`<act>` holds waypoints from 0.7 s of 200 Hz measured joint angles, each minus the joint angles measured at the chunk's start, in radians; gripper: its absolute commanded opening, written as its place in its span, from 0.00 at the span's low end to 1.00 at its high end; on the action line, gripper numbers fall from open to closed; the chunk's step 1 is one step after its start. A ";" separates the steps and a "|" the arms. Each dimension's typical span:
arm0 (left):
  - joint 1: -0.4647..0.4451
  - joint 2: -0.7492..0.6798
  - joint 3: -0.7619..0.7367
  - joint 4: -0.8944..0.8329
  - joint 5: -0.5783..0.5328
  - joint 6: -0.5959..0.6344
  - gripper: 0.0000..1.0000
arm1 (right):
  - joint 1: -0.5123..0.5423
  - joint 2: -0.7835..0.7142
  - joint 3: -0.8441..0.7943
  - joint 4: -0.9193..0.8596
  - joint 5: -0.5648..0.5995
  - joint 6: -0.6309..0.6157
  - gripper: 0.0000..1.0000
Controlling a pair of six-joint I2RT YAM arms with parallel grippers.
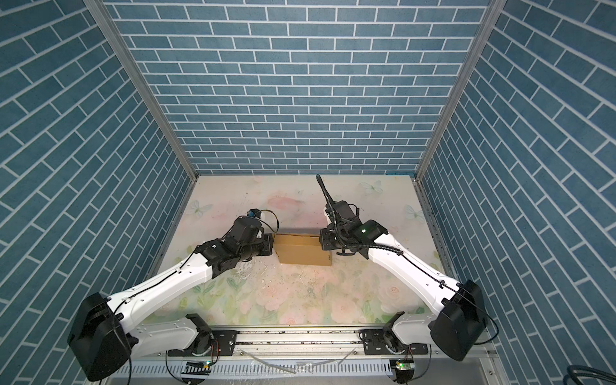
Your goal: Fold the paper box
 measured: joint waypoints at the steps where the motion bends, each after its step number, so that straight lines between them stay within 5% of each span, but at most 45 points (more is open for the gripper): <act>1: 0.000 0.000 0.000 0.000 0.000 0.000 0.00 | 0.000 0.000 0.000 0.000 0.000 0.000 0.33; 140: 0.000 -0.001 0.000 0.000 0.000 0.000 0.00 | 0.000 0.005 0.000 -0.015 0.032 0.008 0.21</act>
